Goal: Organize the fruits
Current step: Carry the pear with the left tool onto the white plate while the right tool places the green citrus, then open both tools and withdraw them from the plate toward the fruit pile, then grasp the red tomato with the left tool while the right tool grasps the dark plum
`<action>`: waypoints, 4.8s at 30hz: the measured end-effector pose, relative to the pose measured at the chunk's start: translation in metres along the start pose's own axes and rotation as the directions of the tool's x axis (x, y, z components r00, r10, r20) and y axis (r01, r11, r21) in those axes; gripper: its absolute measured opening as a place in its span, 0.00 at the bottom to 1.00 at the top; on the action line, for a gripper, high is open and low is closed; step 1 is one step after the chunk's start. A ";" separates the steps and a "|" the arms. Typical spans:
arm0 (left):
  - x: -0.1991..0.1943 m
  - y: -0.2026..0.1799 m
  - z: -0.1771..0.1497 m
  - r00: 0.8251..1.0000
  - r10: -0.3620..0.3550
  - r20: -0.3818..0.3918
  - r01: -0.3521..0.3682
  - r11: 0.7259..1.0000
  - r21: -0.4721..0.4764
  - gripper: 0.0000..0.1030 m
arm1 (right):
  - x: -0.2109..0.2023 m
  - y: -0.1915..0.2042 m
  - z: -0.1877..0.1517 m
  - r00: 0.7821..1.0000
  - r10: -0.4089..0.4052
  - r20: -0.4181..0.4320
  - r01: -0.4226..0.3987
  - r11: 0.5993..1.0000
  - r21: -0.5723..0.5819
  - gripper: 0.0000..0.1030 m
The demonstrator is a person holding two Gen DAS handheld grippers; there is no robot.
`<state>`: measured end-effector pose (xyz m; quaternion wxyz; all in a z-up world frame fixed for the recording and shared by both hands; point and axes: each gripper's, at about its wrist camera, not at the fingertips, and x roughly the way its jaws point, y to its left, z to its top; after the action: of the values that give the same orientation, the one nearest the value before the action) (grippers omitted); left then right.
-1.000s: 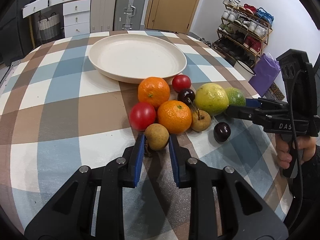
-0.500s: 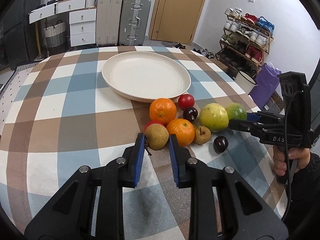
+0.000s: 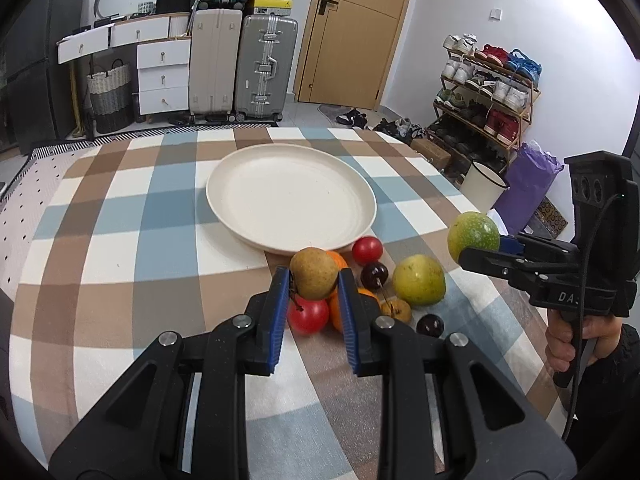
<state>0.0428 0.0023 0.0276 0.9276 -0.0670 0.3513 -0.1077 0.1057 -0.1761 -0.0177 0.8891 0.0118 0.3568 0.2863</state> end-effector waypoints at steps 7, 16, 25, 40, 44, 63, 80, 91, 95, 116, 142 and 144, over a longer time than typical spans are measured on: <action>0.001 0.002 0.022 1.000 0.021 0.023 -0.021 1.000 0.015 0.21 | 0.001 0.006 0.021 0.999 0.016 0.029 -0.016 1.000 0.010 0.49; 0.023 0.010 0.046 0.998 0.061 0.031 -0.062 0.998 0.020 0.21 | 0.016 0.009 0.046 0.999 0.016 0.032 -0.016 1.000 0.009 0.49; 0.065 0.020 0.061 0.997 0.072 -0.003 -0.072 0.997 -0.001 0.21 | 0.055 0.001 0.068 1.000 0.017 -0.018 -0.017 1.000 0.009 0.49; 0.126 0.027 0.069 0.993 0.103 -0.061 -0.103 0.995 -0.003 0.21 | 0.115 -0.003 0.082 0.992 0.008 -0.126 -0.010 1.000 -0.016 0.49; 0.136 0.028 0.066 0.991 0.104 -0.079 -0.106 0.994 -0.011 0.21 | 0.122 -0.005 0.082 0.989 0.002 -0.147 -0.006 1.000 -0.021 0.49; 0.127 0.039 0.058 0.989 0.120 -0.086 -0.124 0.992 -0.035 0.63 | 0.098 -0.015 0.083 0.998 -0.027 -0.064 0.028 0.999 0.016 0.86; 0.041 0.029 0.033 0.987 0.163 -0.003 -0.163 0.985 -0.055 0.96 | 0.019 -0.010 0.054 0.998 -0.063 -0.002 0.063 0.996 0.056 1.00; 0.016 0.021 0.016 0.987 0.159 -0.009 -0.160 0.986 -0.044 0.98 | 0.008 -0.005 0.025 0.994 -0.094 -0.049 0.096 0.994 0.058 1.00; 0.014 0.017 0.009 0.987 0.161 -0.019 -0.161 0.986 -0.029 0.99 | 0.008 -0.006 0.013 0.993 -0.092 -0.072 0.096 0.993 0.065 1.00; 0.049 0.018 -0.019 0.978 0.170 -0.122 -0.170 0.985 0.008 0.99 | 0.031 0.002 -0.041 0.976 -0.112 -0.187 0.126 0.990 0.065 1.00; 0.074 0.028 -0.022 0.981 0.066 -0.182 -0.075 0.996 -0.046 0.86 | 0.041 0.037 -0.054 0.980 -0.099 -0.175 0.085 0.993 -0.081 0.66; 0.073 0.029 -0.023 0.980 0.084 -0.178 -0.093 0.995 -0.039 0.86 | 0.040 0.036 -0.054 0.981 -0.093 -0.173 0.080 0.994 -0.079 0.63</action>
<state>0.0853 0.0108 -0.0415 0.8949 -0.0635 0.4371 -0.0635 0.0764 -0.1346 -0.0751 0.8655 -0.0611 0.4239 0.2598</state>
